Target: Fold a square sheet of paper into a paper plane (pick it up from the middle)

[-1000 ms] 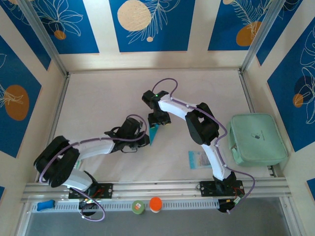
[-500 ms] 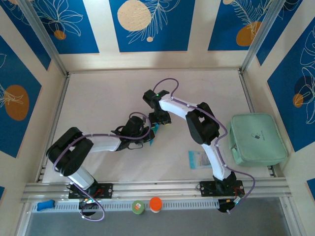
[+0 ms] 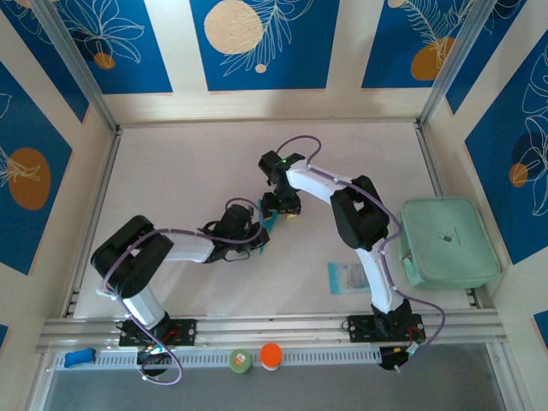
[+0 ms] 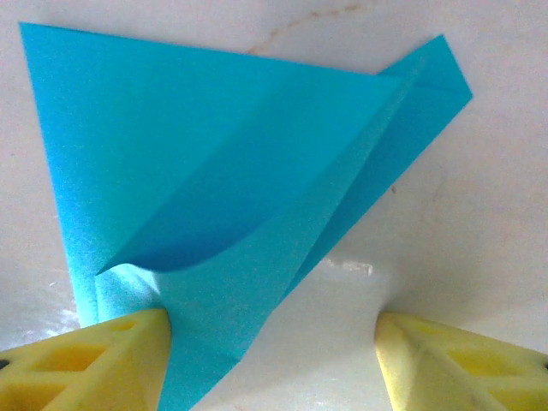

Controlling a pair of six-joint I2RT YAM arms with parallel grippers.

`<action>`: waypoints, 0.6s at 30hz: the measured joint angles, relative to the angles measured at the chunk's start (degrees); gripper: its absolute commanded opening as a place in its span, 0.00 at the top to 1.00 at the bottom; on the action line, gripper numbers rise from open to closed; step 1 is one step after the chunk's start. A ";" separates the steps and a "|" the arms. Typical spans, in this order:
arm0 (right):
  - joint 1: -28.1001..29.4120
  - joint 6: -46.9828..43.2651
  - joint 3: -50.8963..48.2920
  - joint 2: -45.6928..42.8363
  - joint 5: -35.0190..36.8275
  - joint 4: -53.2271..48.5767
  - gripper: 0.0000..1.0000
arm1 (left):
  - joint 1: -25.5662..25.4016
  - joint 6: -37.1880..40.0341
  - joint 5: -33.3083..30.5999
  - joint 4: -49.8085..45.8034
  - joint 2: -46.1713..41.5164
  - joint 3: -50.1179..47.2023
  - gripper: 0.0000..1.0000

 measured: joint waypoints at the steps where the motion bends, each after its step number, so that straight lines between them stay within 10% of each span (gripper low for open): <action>1: -0.42 -0.42 -0.37 -0.33 -1.14 0.35 0.34 | 0.04 -0.04 0.00 0.22 0.00 -0.20 0.90; 18: -7.21 -7.23 -13.31 -9.44 -15.91 14.84 0.41 | 1.51 -2.69 1.60 5.70 0.59 -2.80 0.90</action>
